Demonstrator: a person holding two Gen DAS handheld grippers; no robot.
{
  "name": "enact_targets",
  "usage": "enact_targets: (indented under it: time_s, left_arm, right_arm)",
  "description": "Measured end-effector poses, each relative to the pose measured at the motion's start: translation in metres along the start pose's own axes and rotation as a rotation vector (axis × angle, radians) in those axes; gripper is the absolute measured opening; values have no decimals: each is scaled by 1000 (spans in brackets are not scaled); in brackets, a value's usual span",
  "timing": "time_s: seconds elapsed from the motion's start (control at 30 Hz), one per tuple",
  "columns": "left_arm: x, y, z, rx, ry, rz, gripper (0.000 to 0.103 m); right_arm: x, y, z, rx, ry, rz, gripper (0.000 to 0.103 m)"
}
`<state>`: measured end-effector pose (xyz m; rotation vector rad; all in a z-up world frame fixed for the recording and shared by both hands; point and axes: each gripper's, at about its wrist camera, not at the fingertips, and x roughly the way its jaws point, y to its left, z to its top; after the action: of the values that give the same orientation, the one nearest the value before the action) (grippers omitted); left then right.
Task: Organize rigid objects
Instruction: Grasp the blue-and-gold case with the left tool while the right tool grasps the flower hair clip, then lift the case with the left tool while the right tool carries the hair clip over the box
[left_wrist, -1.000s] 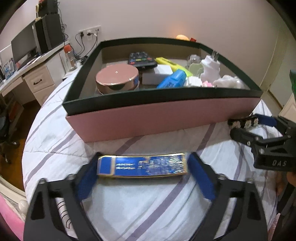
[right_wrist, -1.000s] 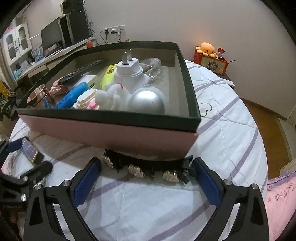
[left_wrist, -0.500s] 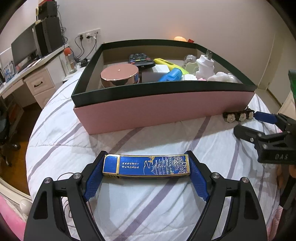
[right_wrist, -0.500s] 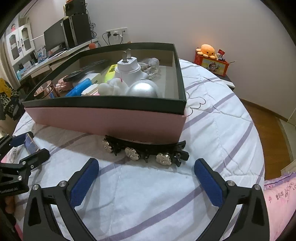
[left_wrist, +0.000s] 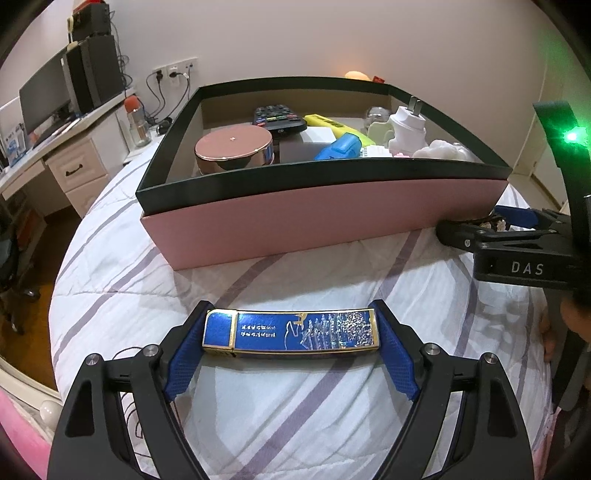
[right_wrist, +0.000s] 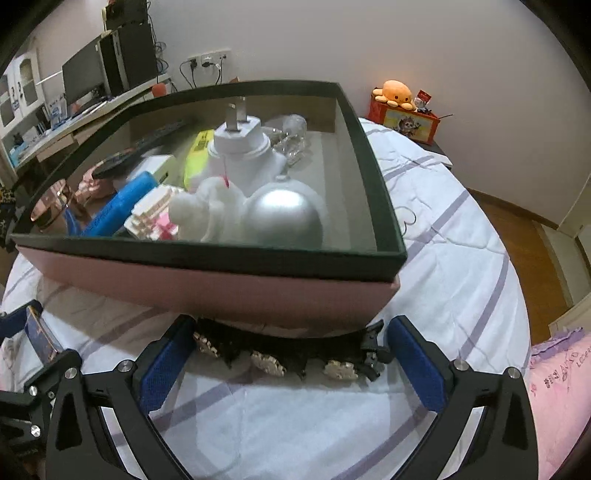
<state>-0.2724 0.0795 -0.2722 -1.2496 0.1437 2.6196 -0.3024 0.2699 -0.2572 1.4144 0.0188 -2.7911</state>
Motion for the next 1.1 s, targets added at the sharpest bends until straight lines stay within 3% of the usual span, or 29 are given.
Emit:
enact_targets:
  time_s: [0.1,0.77,0.93,1.1]
  left_arm:
    - [1,0,0,4,1,1,86]
    - [-10,-6,-9,0,-8,13,84]
    - [-3,-10,-6,15,1,29,90]
    - [-6,-12,-9,29,-17,19,84]
  right_arm:
    - [-2,-4,-3,13,-8,8,96]
    - [-37,-6,-42,-37,-45,109,96]
    - [-35,-3,-45,-46,-43,110,96]
    - [-38,-4,-48,-48,-49,106,96]
